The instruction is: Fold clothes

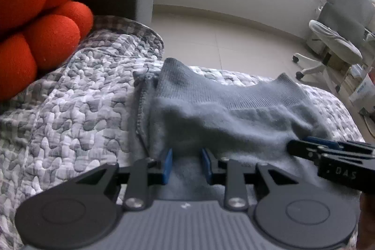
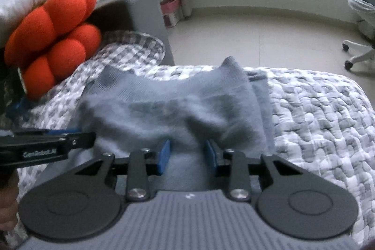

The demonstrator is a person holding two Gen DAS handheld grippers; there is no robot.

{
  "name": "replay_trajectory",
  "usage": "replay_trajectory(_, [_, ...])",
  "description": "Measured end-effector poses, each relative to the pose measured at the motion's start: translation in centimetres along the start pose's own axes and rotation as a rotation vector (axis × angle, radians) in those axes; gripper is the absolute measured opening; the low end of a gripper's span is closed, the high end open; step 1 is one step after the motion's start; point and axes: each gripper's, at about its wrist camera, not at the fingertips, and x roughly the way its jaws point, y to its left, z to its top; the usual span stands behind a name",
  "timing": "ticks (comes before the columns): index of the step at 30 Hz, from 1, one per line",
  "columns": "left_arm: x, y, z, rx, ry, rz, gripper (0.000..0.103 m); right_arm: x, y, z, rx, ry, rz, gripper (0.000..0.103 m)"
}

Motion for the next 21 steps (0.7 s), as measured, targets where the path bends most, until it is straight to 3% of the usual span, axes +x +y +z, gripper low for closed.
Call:
replay_trajectory(10, [0.2,0.1,0.0,0.029,-0.007,0.015,0.03,-0.2,-1.8,0.3,0.087,-0.027,-0.019,0.026])
replay_trajectory(14, [0.1,0.2,0.0,0.026,-0.007,0.013,0.03,-0.3,-2.2,0.4,0.1,-0.033,-0.042,0.017])
replay_trajectory(21, [0.0,0.3,0.0,0.011,-0.009,0.013,0.03,-0.1,-2.3,0.4,0.089,-0.044,-0.069,0.017])
